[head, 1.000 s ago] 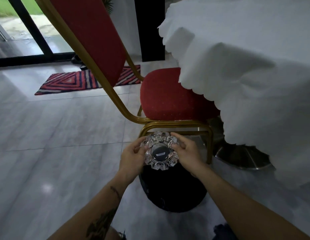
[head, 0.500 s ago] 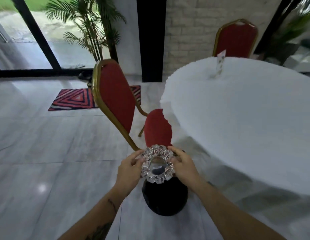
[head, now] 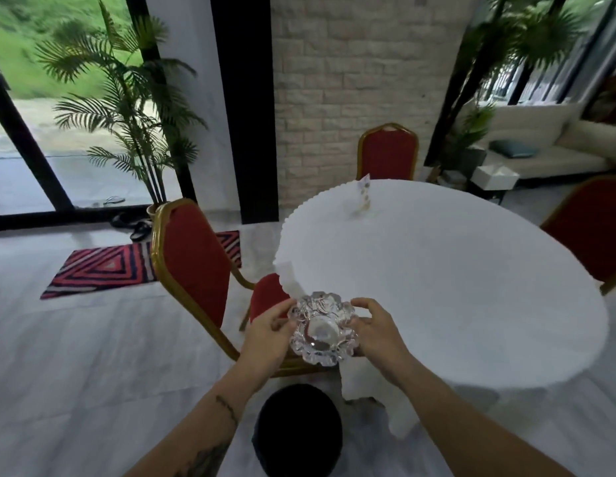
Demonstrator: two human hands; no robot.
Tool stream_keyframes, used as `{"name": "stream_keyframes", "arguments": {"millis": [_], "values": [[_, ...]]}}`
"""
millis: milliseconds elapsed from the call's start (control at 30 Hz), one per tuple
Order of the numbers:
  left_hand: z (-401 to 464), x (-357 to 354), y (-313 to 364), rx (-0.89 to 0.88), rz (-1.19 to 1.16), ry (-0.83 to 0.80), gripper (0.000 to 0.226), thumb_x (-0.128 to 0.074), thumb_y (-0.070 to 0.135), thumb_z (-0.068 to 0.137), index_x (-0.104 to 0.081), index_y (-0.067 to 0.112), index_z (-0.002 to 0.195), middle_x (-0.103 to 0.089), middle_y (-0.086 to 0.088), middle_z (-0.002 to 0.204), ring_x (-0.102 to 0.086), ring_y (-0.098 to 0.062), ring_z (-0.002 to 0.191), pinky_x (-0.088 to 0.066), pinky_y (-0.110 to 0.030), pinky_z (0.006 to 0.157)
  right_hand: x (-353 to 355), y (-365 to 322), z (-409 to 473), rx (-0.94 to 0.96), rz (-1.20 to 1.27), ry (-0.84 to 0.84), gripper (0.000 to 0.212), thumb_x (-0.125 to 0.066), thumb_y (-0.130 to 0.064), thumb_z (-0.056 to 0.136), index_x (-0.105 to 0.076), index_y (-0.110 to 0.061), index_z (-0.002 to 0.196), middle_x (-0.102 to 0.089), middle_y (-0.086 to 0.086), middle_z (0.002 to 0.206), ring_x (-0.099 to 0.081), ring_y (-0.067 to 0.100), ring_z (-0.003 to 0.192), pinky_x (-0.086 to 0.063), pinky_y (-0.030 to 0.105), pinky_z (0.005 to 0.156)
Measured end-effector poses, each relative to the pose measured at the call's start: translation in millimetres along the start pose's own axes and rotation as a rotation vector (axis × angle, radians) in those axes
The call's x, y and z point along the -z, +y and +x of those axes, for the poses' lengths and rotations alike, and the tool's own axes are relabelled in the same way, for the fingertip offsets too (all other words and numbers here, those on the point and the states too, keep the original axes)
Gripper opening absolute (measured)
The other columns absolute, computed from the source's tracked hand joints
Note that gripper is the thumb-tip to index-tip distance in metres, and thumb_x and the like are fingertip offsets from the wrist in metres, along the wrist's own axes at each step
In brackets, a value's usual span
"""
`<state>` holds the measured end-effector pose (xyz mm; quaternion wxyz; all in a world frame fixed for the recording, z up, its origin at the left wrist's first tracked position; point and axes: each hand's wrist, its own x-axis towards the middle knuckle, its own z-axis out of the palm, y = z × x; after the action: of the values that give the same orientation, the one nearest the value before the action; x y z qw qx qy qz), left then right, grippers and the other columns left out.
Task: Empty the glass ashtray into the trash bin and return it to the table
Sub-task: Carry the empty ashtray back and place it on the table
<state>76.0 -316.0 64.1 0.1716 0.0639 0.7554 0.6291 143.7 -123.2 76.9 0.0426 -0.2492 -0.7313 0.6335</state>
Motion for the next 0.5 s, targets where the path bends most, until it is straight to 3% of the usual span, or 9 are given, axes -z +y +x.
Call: {"name": "stream_keyframes", "arguments": {"millis": [100, 167, 200, 233, 267, 300, 367, 433, 500], "values": [[10.4, -29.7, 14.5, -0.023, 0.056, -0.021, 0.038, -0.06, 0.013, 0.099, -0.065, 0.046, 0.117, -0.078, -0.008, 0.106, -0.074, -0.031, 0.099, -0.058, -0.053, 0.097, 26.2, -1.6, 10.8, -0.024, 0.022, 0.022, 0.017, -0.051, -0.013, 0.1, -0.059, -0.024, 0.11, -0.075, 0.015, 0.095, -0.072, 0.023, 0.066, -0.058, 0.035, 0.056], [22.1, -54.7, 22.4, -0.02, 0.077, -0.036, 0.04, -0.055, 0.014, 0.1, -0.062, 0.048, 0.119, -0.076, -0.013, 0.103, -0.075, -0.019, 0.072, -0.064, -0.04, 0.072, 48.2, -0.2, 21.5, -0.043, 0.043, 0.04, 0.018, -0.051, -0.011, 0.099, -0.06, -0.024, 0.107, -0.074, 0.016, 0.095, -0.071, 0.023, 0.064, -0.058, 0.033, 0.055], [29.2, -68.7, 25.6, -0.01, 0.093, -0.055, 0.042, -0.052, 0.01, 0.1, -0.061, 0.042, 0.125, -0.075, -0.015, 0.098, -0.068, -0.009, 0.055, -0.058, -0.029, 0.056, 61.0, 0.5, 28.0, -0.051, 0.053, 0.054, 0.018, -0.051, -0.011, 0.098, -0.061, -0.023, 0.106, -0.074, 0.016, 0.094, -0.07, 0.022, 0.062, -0.057, 0.032, 0.053], [36.9, -83.2, 28.8, -0.001, 0.095, -0.075, 0.046, -0.05, 0.005, 0.098, -0.06, 0.037, 0.13, -0.073, -0.01, 0.09, -0.063, -0.002, 0.048, -0.054, -0.023, 0.051, 74.5, 1.3, 35.5, -0.058, 0.059, 0.07, 0.018, -0.052, -0.01, 0.098, -0.062, -0.023, 0.106, -0.073, 0.017, 0.093, -0.069, 0.021, 0.06, -0.057, 0.033, 0.053], [45.4, -98.5, 30.8, 0.009, 0.084, -0.101, 0.051, -0.049, 0.0, 0.095, -0.06, 0.033, 0.132, -0.074, -0.004, 0.089, -0.067, -0.002, 0.053, -0.058, -0.025, 0.054, 88.5, 1.9, 43.5, -0.069, 0.06, 0.083, 0.019, -0.052, -0.01, 0.097, -0.063, -0.023, 0.106, -0.074, 0.016, 0.092, -0.069, 0.021, 0.061, -0.057, 0.034, 0.055], [53.9, -115.2, 32.9, 0.034, 0.074, -0.113, 0.054, -0.049, -0.002, 0.092, -0.062, 0.032, 0.132, -0.077, 0.0, 0.093, -0.075, -0.008, 0.067, -0.065, -0.034, 0.067, 103.4, 3.8, 52.7, -0.083, 0.063, 0.096, 0.02, -0.051, -0.01, 0.097, -0.064, -0.023, 0.105, -0.074, 0.015, 0.092, -0.069, 0.021, 0.062, -0.059, 0.036, 0.057], [70.4, -150.5, 37.4, 0.085, 0.052, -0.124, 0.057, -0.054, 0.003, 0.084, -0.07, 0.046, 0.117, -0.081, 0.004, 0.097, -0.079, -0.022, 0.09, -0.064, -0.048, 0.086, 134.2, 8.9, 74.6, -0.106, 0.074, 0.119, 0.021, -0.052, -0.01, 0.096, -0.065, -0.023, 0.105, -0.075, 0.013, 0.09, -0.071, 0.022, 0.066, -0.062, 0.038, 0.061], [93.5, -184.7, 31.8, 0.116, 0.032, -0.122, 0.056, -0.056, 0.011, 0.077, -0.071, 0.061, 0.096, -0.081, 0.004, 0.1, -0.078, -0.025, 0.094, -0.063, -0.049, 0.087, 164.3, 17.5, 99.2, -0.134, 0.076, 0.122, 0.021, -0.055, -0.011, 0.095, -0.067, -0.025, 0.106, -0.077, 0.013, 0.091, -0.073, 0.024, 0.07, -0.063, 0.042, 0.066], [121.1, -216.9, 20.1, 0.159, 0.029, -0.118, 0.057, -0.054, 0.011, 0.078, -0.068, 0.061, 0.104, -0.078, -0.001, 0.115, -0.077, -0.025, 0.096, -0.064, -0.053, 0.085, 192.2, 26.9, 123.2, -0.168, 0.073, 0.114, 0.022, -0.057, -0.012, 0.094, -0.068, -0.026, 0.106, -0.078, 0.012, 0.092, -0.073, 0.024, 0.073, -0.064, 0.044, 0.07]]}}
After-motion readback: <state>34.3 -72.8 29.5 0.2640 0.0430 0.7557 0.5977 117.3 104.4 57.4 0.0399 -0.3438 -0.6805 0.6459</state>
